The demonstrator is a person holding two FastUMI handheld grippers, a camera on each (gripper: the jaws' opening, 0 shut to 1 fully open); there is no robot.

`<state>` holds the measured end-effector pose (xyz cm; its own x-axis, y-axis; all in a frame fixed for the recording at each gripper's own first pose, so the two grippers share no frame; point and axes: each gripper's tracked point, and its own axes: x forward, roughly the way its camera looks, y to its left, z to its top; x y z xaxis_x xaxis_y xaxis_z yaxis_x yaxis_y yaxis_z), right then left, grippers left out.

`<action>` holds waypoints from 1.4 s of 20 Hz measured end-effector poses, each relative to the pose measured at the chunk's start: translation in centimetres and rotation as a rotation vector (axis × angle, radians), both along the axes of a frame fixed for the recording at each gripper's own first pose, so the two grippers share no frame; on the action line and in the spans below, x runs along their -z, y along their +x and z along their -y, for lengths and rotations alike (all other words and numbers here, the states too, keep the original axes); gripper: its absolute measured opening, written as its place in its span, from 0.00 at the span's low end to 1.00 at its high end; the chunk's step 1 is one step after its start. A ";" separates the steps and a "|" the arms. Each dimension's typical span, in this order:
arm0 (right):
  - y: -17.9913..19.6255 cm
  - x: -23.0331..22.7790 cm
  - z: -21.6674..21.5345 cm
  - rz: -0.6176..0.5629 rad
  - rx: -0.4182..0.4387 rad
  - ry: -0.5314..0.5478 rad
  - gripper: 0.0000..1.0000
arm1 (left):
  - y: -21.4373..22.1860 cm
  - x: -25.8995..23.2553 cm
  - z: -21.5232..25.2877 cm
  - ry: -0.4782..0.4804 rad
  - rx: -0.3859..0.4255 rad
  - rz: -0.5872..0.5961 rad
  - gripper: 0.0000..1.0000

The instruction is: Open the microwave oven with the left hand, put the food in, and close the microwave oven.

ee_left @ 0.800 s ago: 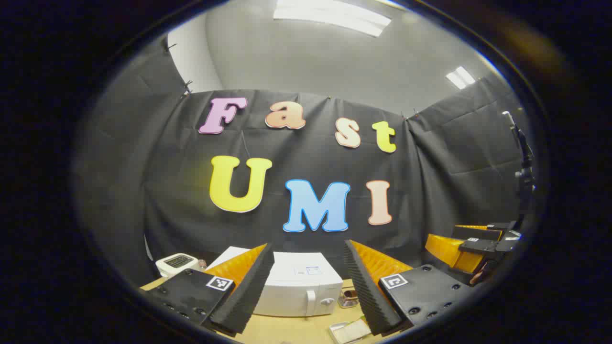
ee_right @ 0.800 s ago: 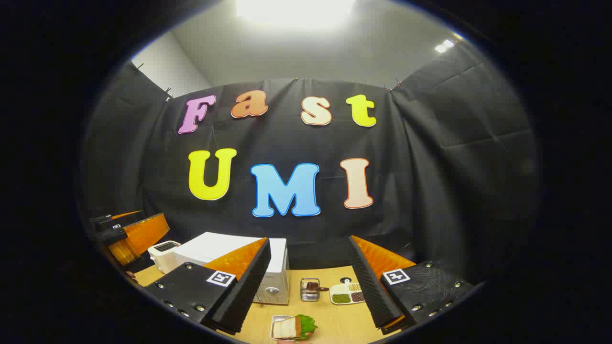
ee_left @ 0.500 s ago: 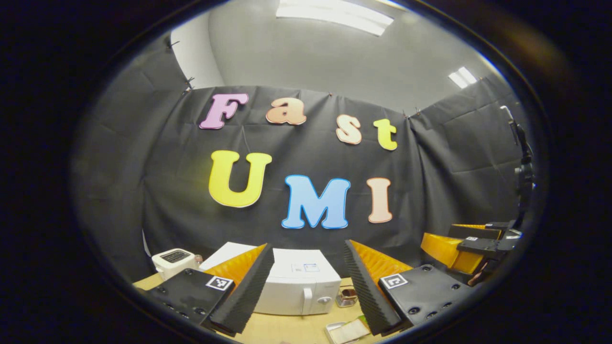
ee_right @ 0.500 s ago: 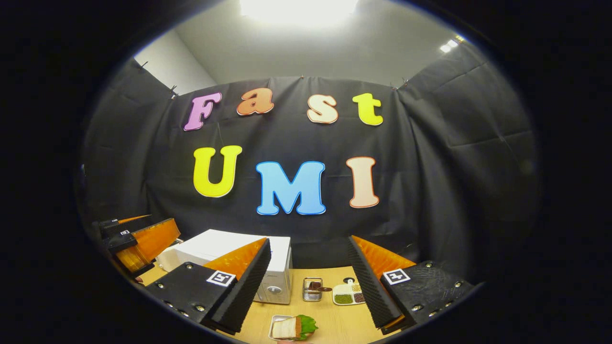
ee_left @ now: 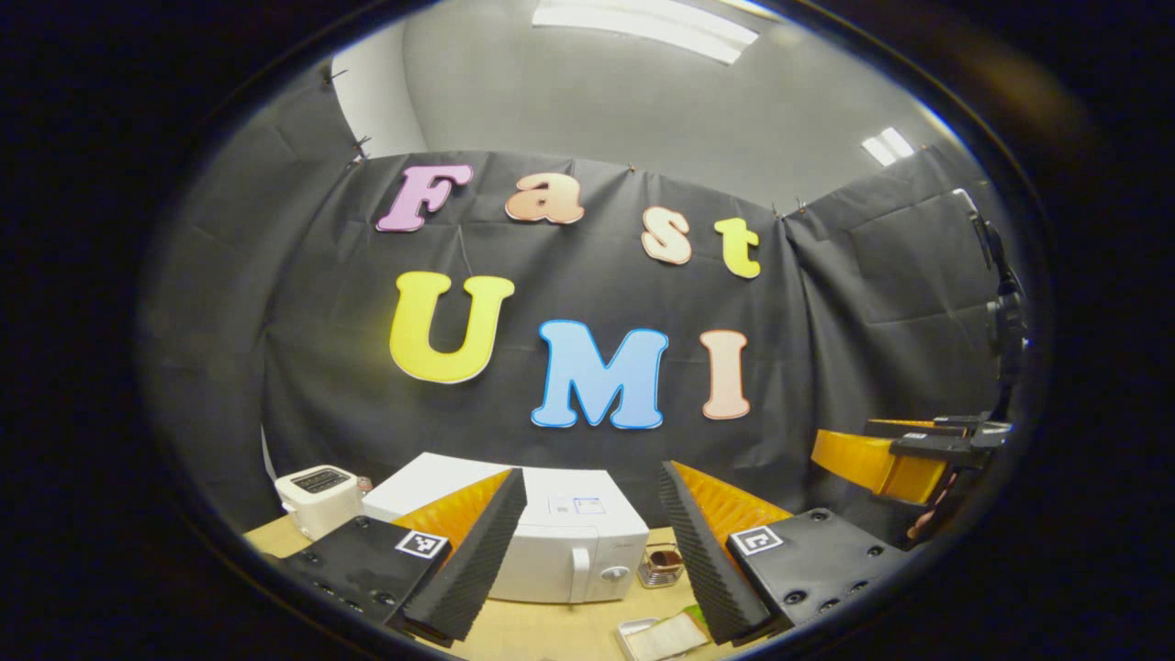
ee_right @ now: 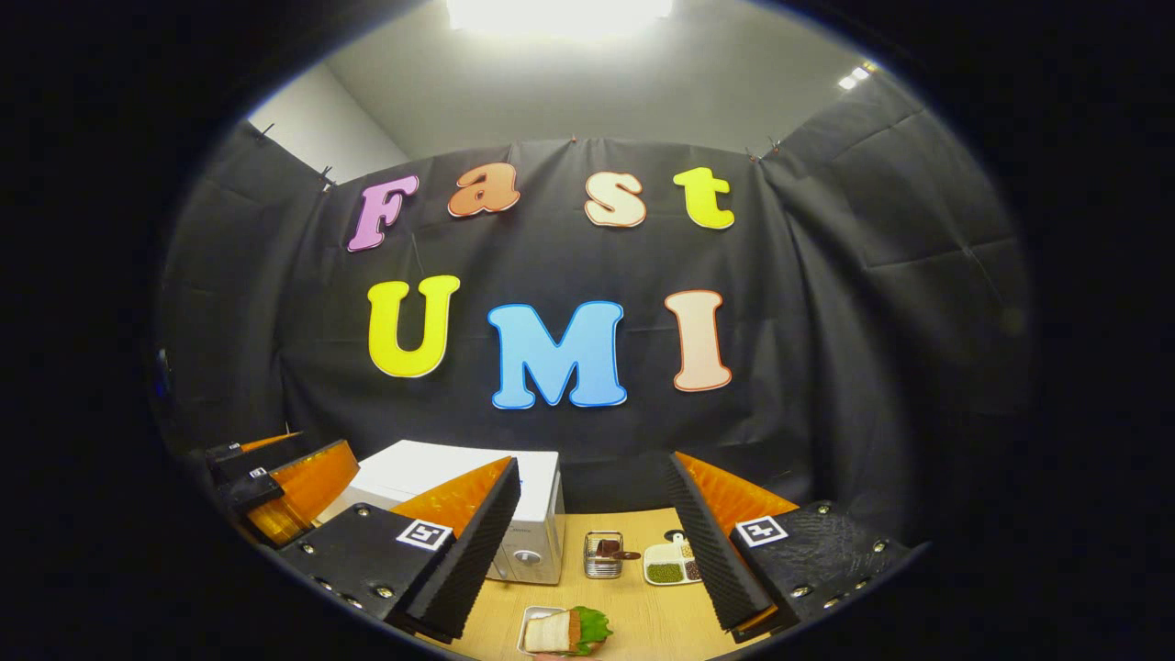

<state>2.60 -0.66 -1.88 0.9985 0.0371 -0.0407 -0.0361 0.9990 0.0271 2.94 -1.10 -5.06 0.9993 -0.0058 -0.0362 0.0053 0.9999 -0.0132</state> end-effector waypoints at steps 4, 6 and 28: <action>1.0 1.0 0.6 -0.031 -0.005 0.018 0.96 | 1.8 4.6 0.1 0.003 0.001 -0.067 0.96; 1.7 1.7 1.0 -0.055 -0.005 0.021 0.96 | 2.7 7.4 0.5 -0.006 0.018 -0.110 0.96; 5.3 3.9 5.6 -0.074 0.066 -0.044 0.97 | 15.3 33.0 -0.8 0.051 -0.009 -0.497 0.29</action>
<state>7.88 -6.22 -5.74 0.9929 -0.0316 -0.1144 0.0299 0.9994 -0.0165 18.24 -0.28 -38.02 0.8610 0.0172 -0.5083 0.0018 0.9993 0.0368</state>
